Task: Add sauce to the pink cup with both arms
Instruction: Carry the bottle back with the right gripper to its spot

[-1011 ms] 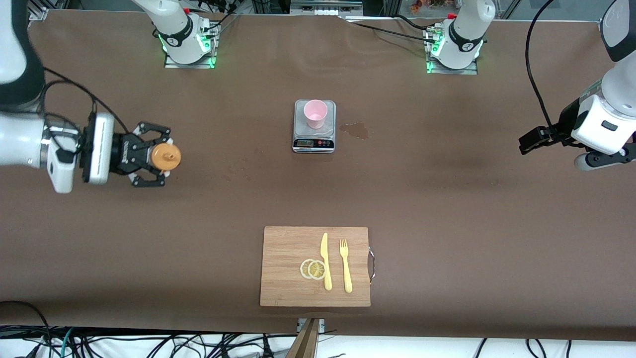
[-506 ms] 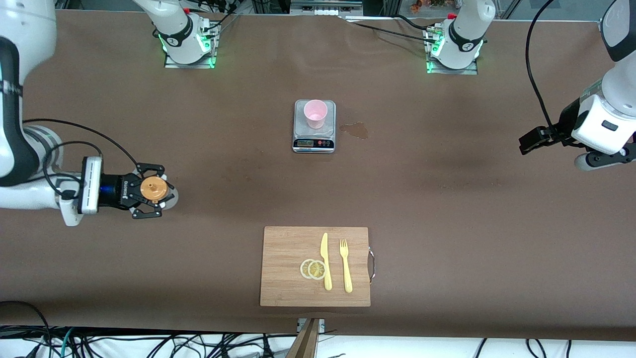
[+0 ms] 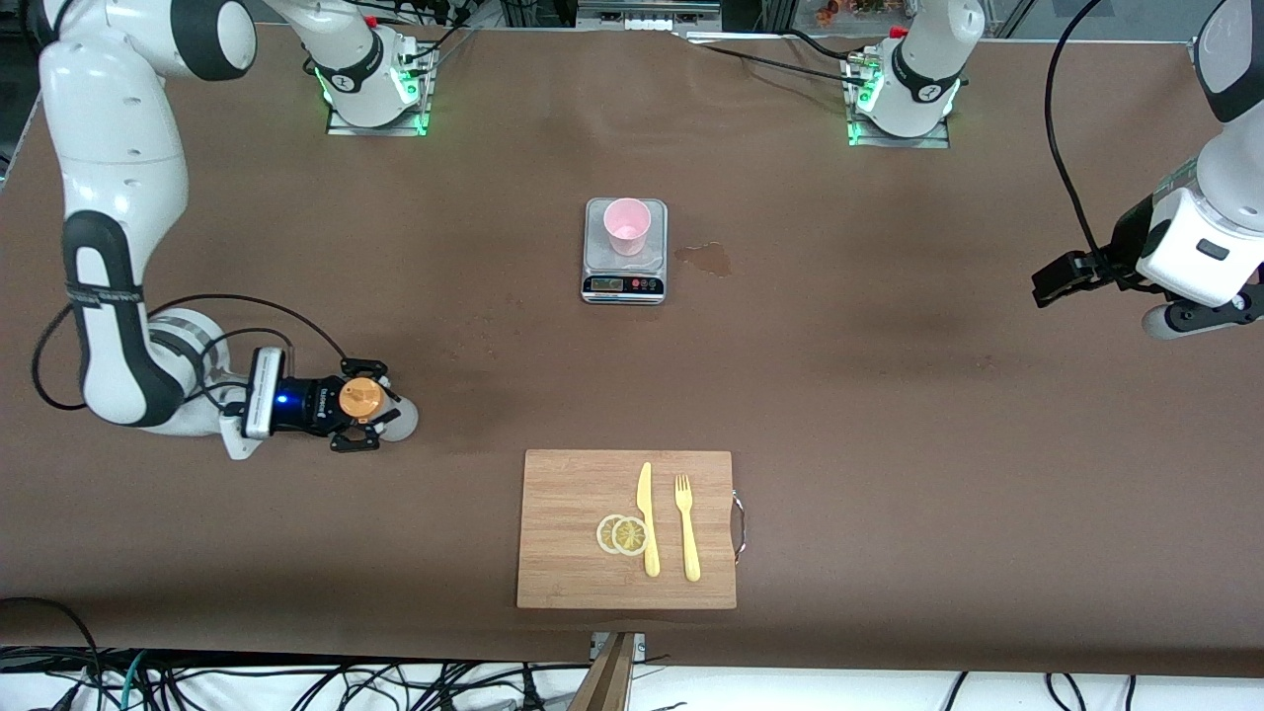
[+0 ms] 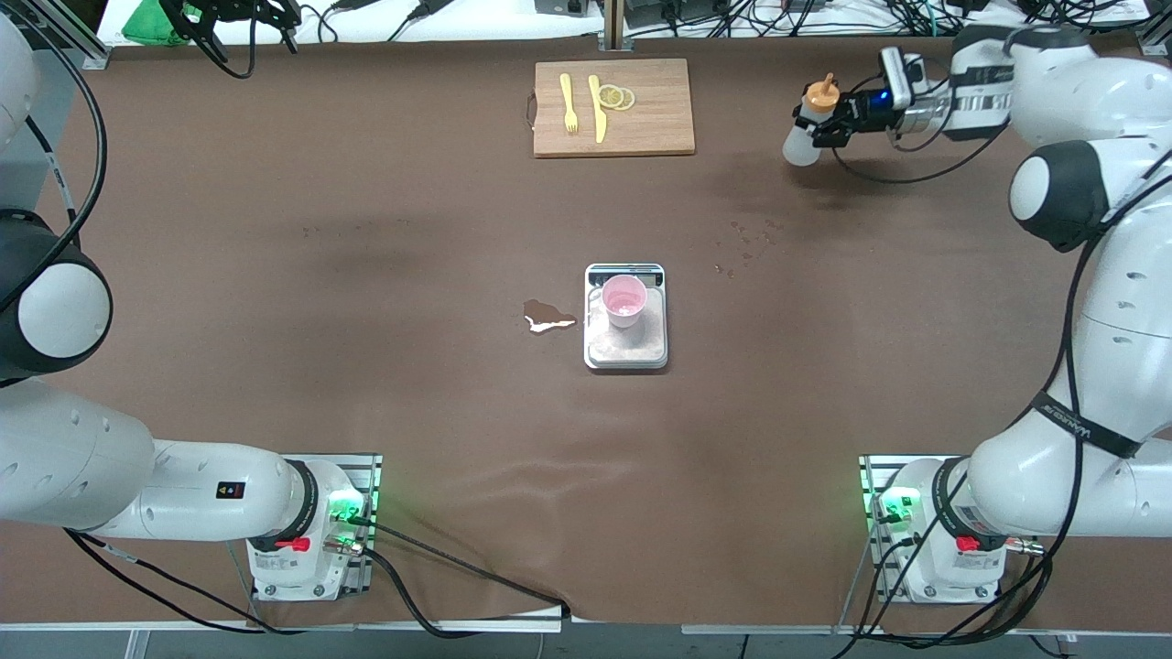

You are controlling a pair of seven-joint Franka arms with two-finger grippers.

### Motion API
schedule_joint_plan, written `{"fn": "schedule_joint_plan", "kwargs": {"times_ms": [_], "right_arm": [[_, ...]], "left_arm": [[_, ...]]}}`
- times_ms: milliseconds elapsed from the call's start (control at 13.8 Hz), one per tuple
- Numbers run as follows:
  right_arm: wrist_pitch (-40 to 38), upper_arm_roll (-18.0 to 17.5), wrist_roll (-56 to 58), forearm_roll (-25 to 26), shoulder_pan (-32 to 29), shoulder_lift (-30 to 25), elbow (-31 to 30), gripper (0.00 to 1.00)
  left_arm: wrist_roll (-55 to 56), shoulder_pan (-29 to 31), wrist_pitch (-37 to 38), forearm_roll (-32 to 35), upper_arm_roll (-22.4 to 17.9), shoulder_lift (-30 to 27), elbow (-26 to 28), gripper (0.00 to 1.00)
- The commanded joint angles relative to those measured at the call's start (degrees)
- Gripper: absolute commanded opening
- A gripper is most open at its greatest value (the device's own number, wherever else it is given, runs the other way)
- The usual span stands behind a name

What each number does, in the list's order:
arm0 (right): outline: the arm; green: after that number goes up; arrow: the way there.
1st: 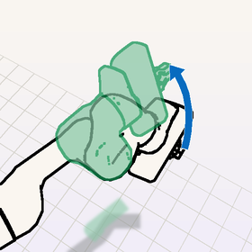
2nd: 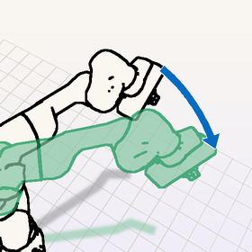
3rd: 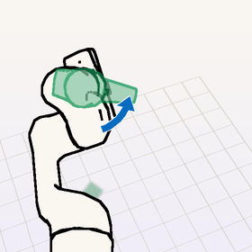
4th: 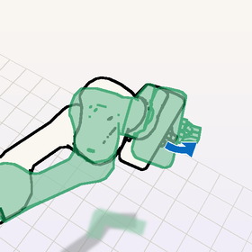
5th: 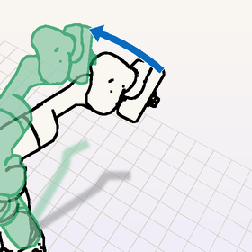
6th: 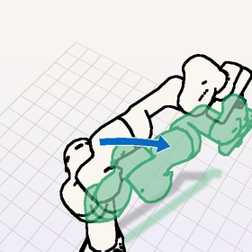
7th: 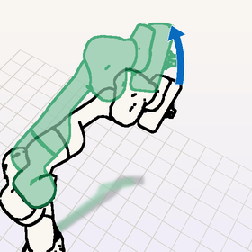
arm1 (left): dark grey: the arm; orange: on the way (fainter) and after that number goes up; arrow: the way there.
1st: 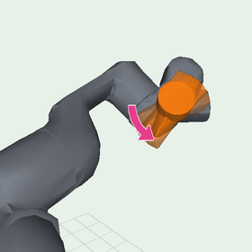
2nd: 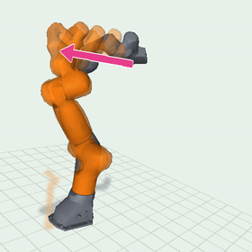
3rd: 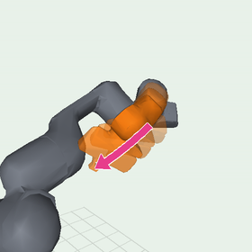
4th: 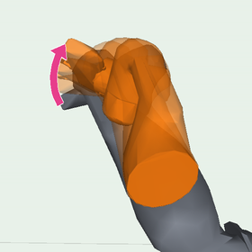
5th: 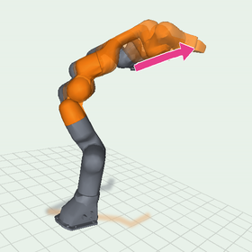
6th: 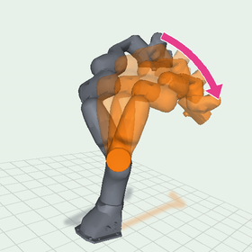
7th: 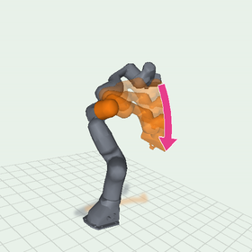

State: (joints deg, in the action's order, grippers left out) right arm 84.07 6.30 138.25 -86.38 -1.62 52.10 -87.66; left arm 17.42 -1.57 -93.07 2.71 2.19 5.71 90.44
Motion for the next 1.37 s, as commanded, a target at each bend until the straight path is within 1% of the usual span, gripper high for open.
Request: {"fn": "schedule_joint_plan", "kwargs": {"times_ms": [0,289,361,722,867,1083,1156,1228,1300], "right_arm": [[-3.64,0.21,2.37,-4.23,1.35,4.15,1.88,0.0],[-3.65,0.3,3.77,-4.24,1.53,5.03,1.18,0.0],[-3.65,0.3,3.87,-3.72,1.53,4.95,0.05,0.0],[-3.03,0.3,5.53,-2.31,1.53,1.26,-8.21,0.0],[-2.94,0.3,6.68,-0.65,1.53,-1.11,-13.3,0.0],[-2.86,0.73,8.43,1.29,1.53,-2.7,-17.44,0.0],[-2.86,1.43,8.61,1.56,1.45,-2.87,-17.89,0.04],[-2.86,1.79,8.87,1.82,1.53,-2.88,-17.81,0.21],[-2.86,1.88,8.88,2.17,1.45,-2.96,-17.37,0.65]], "left_arm": [[0.07,-0.01,1.48,0.63,-0.08,0.71,-1.76,1.0],[0.07,0.08,1.48,0.63,-0.17,0.71,-1.93,1.0],[0.25,-0.01,1.4,0.54,-0.17,0.71,-1.94,1.0],[0.16,-0.01,1.4,0.63,-0.17,0.71,-1.85,1.0],[0.25,-0.01,1.4,0.63,-0.17,0.71,-1.85,1.0],[0.25,-0.01,1.4,0.63,-0.08,0.71,-1.85,1.0],[0.25,-0.1,1.48,0.63,-0.08,0.71,-1.85,1.0],[0.25,-0.1,1.48,0.63,0.1,0.71,-1.76,1.0],[0.25,-0.27,1.48,0.63,0.1,0.88,-1.85,1.0]]}}
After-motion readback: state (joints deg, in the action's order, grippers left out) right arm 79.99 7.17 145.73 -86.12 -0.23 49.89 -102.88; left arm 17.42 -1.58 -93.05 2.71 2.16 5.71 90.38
